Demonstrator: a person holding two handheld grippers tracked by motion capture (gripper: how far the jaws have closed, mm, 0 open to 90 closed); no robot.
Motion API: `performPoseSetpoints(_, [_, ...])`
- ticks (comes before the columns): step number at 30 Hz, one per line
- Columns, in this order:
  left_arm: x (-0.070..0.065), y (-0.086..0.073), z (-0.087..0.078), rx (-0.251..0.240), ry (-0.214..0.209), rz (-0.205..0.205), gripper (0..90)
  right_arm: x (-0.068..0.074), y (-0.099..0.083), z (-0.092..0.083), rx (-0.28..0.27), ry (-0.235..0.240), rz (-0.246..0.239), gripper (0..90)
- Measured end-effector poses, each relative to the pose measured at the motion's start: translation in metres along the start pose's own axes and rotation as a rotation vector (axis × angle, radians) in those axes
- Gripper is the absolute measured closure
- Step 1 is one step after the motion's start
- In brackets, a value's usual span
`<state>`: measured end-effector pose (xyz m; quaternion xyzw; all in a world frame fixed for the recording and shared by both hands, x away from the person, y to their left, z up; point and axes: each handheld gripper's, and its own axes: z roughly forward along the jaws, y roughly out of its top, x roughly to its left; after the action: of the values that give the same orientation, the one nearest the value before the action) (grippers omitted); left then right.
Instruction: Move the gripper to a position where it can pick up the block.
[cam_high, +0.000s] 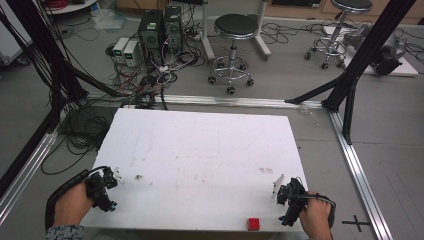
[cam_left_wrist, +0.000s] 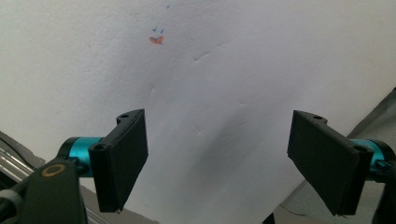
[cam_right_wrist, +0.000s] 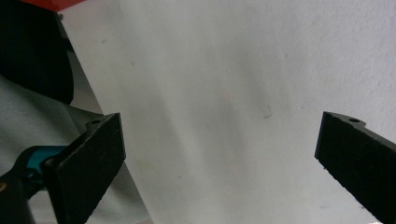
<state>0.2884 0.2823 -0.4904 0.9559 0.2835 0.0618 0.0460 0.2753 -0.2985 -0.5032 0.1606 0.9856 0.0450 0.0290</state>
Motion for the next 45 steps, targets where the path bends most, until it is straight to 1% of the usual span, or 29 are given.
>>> performPoseSetpoints(4, [0.000, 0.000, -0.001, -0.004, 0.002, 0.005, 20.4, 0.003, 0.004, -0.002, -0.004, 0.008, -0.032, 0.8])
performPoseSetpoints(5, [0.000, 0.000, -0.001, -0.004, 0.002, 0.005, 20.4, 0.003, 0.004, -0.002, -0.004, 0.008, -0.032, 0.8])
performPoseSetpoints(6, [0.000, 0.001, -0.001, -0.004, 0.005, 0.004, 20.5, 0.005, 0.007, -0.002, -0.005, 0.011, -0.055, 0.8])
performPoseSetpoints(8, [0.000, 0.000, 0.000, -0.004, 0.002, -0.001, 20.5, 0.006, 0.009, -0.003, -0.006, 0.016, -0.074, 0.8])
performPoseSetpoints(13, [0.000, 0.001, 0.000, -0.002, 0.009, 0.002, 20.6, 0.009, 0.012, -0.004, 0.002, 0.024, -0.091, 0.8])
performPoseSetpoints(15, [0.000, 0.001, 0.000, -0.001, 0.002, 0.005, 20.5, 0.011, 0.014, -0.006, 0.006, 0.023, -0.093, 0.8])
performPoseSetpoints(16, [-0.001, 0.002, 0.001, -0.003, 0.003, 0.005, 20.6, 0.011, 0.015, -0.006, 0.005, 0.025, -0.103, 0.8])
performPoseSetpoints(22, [-0.001, 0.002, 0.000, -0.006, 0.006, 0.009, 20.6, 0.018, 0.026, -0.009, 0.012, 0.017, -0.126, 0.8])
performPoseSetpoints(25, [-0.001, 0.002, 0.000, -0.007, 0.006, 0.009, 20.6, 0.022, 0.031, -0.008, 0.020, 0.020, -0.132, 0.8])
performPoseSetpoints(29, [-0.001, 0.003, -0.001, -0.011, 0.005, 0.007, 20.6, 0.029, 0.038, -0.003, 0.033, 0.027, -0.161, 0.8])
performPoseSetpoints(30, [-0.001, 0.003, -0.001, -0.011, 0.005, 0.007, 20.7, 0.029, 0.038, -0.003, 0.033, 0.027, -0.161, 0.8])
performPoseSetpoints(31, [-0.001, 0.003, -0.001, -0.011, 0.006, 0.009, 20.6, 0.033, 0.040, -0.002, 0.033, 0.025, -0.164, 0.8])
performPoseSetpoints(36, [-0.002, 0.004, -0.002, -0.016, 0.009, 0.014, 20.6, 0.042, 0.044, 0.002, 0.046, 0.038, -0.185, 0.8])
performPoseSetpoints(45, [-0.003, 0.005, -0.003, -0.019, 0.009, 0.019, 20.7, 0.053, 0.052, 0.006, 0.069, 0.045, -0.224, 0.8])
